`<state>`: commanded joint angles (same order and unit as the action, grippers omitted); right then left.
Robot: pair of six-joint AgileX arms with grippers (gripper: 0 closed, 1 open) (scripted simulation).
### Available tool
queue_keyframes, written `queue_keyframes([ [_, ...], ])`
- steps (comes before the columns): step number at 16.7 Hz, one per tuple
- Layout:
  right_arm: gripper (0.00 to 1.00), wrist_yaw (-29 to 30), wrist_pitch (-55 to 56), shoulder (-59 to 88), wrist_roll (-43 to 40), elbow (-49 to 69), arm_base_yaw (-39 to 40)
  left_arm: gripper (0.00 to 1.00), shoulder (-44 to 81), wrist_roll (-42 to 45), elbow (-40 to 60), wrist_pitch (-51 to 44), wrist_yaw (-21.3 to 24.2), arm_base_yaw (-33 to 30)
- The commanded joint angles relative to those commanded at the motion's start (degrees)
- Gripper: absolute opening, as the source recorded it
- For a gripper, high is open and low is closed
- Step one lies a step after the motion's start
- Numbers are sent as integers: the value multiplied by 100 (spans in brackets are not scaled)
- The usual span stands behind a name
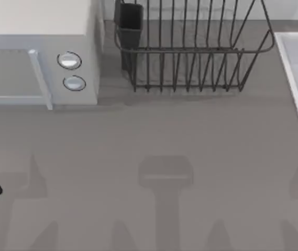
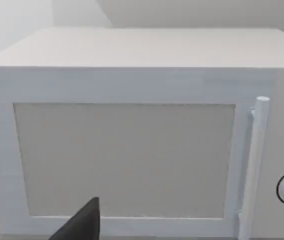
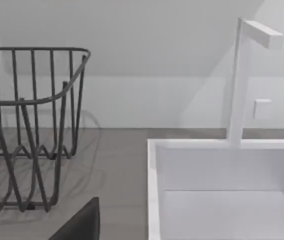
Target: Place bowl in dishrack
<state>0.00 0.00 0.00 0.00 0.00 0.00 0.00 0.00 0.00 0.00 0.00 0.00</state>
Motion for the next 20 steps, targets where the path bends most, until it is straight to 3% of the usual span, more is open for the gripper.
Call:
queue_keyframes([
  [4,100,-20,-159,184,-104,184,-95,100,0,0,0,0,0,0],
  [8,100,-92,-995,1282,-637,1201,-624,100,0,0,0,0,0,0],
  [20,100,-297,-5054,7579,-3143,5806,-3176,100,0,0,0,0,0,0],
])
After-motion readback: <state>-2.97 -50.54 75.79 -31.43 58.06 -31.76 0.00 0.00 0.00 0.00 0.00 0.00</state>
